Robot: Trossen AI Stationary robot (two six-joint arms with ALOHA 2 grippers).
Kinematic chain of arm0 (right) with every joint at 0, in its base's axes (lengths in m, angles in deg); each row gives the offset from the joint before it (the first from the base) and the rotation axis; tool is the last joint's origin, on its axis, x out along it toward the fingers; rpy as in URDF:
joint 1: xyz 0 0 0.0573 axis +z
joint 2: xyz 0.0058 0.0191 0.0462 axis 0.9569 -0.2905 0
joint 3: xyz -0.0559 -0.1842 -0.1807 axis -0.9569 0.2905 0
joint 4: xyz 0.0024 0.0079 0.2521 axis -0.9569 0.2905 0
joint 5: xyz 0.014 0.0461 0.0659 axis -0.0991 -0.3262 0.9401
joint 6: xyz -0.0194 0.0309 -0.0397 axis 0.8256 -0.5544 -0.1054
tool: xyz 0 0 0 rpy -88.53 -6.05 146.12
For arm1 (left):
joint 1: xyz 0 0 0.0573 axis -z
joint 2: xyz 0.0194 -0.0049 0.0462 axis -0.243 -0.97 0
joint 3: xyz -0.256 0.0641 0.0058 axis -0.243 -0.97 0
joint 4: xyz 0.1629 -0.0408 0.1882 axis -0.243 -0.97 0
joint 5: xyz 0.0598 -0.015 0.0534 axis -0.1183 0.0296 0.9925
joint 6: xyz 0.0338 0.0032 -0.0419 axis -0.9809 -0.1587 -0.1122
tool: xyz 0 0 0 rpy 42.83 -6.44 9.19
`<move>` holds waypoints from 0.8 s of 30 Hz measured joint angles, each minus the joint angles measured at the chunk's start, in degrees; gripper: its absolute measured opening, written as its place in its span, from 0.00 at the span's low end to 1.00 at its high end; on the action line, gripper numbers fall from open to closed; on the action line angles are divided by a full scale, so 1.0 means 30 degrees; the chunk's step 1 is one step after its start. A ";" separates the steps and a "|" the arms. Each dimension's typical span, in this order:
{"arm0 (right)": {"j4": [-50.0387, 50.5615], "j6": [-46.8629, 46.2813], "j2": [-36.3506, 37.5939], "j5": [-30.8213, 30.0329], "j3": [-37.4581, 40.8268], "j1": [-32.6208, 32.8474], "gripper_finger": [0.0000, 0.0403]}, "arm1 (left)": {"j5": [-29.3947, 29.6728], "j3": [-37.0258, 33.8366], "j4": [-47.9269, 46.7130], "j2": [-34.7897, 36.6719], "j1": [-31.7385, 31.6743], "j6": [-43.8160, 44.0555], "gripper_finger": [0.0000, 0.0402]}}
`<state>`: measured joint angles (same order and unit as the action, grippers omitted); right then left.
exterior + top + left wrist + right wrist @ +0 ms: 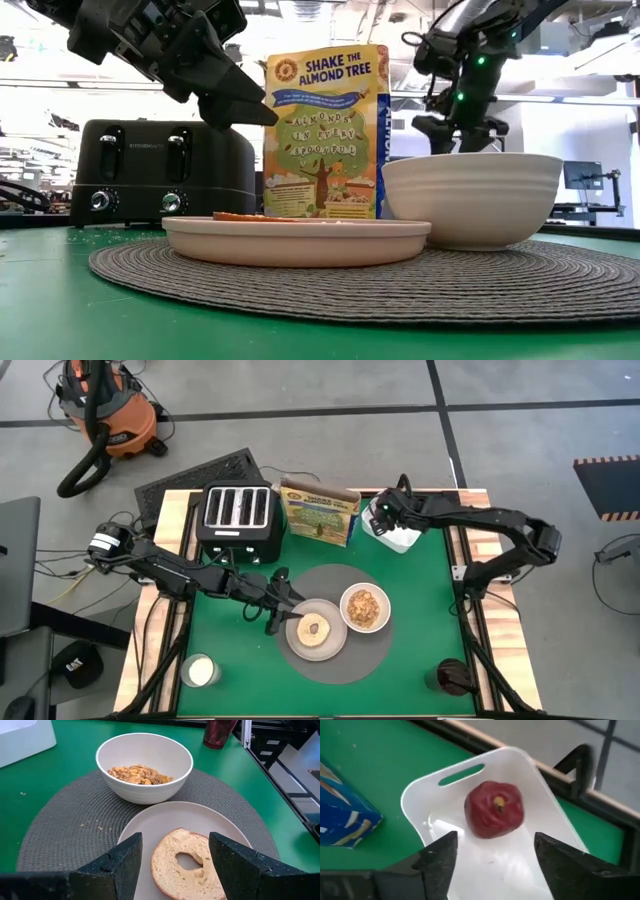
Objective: Arrange a breakfast setting
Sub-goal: Put the apple on the table placemat to the top of the dark white plate
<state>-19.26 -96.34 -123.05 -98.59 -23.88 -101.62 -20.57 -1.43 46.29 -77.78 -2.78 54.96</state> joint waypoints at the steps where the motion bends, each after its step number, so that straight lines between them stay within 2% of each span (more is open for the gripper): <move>1: -0.0051 0.0010 -0.0228 0.0205 0.0000 -0.0152 0.76 | -0.0103 0.0000 0.0000 0.0000 -0.0002 0.0041 0.53; 4: -0.0513 0.0003 -0.0869 0.0106 0.0000 -0.0382 0.86 | -0.0218 0.0000 0.0007 0.0000 0.0000 0.0125 0.53; 8: -0.0805 -0.0027 -0.1553 -0.1221 0.0000 -0.0562 0.98 | -0.0229 0.0000 0.0007 0.0000 0.0000 0.0139 0.53; 14: -0.0922 0.0027 -0.2142 -0.1104 0.0000 -0.0585 0.94 | -0.0222 0.0000 0.0030 0.0000 0.0000 0.0096 0.53; 24: -0.3095 -0.0027 -0.3801 -0.1204 0.0007 -0.1054 0.93 | -0.0214 0.0000 -0.0021 0.0000 0.0000 0.0117 0.53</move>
<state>-28.55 -96.42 -134.45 -102.20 -23.86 -104.78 -21.21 -1.43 46.23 -77.78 -2.78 55.31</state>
